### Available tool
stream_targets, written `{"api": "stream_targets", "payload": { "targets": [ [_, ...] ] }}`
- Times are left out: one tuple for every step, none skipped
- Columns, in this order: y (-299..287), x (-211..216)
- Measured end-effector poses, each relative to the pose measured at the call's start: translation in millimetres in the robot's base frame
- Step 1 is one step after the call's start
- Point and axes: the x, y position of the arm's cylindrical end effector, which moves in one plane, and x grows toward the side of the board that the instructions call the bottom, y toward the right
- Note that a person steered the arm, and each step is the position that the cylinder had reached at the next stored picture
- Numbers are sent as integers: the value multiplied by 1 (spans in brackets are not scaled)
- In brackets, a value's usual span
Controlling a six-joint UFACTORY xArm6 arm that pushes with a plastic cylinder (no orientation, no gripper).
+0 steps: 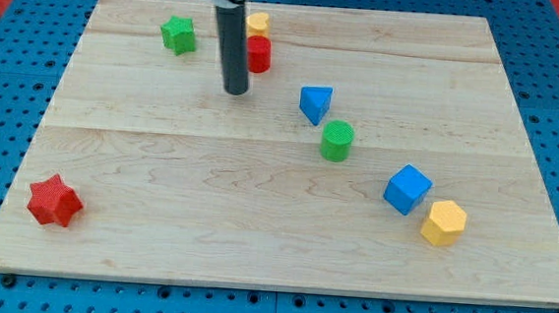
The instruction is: Push the red circle to the red star
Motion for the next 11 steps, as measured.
{"api": "stream_targets", "payload": {
  "targets": [
    [35, -12],
    [64, -32],
    [69, -59],
    [49, -74],
    [22, -78],
    [12, -77],
    [11, -68],
    [1, -59],
    [-22, -58],
    [-43, -55],
    [-56, -43]
  ]
}}
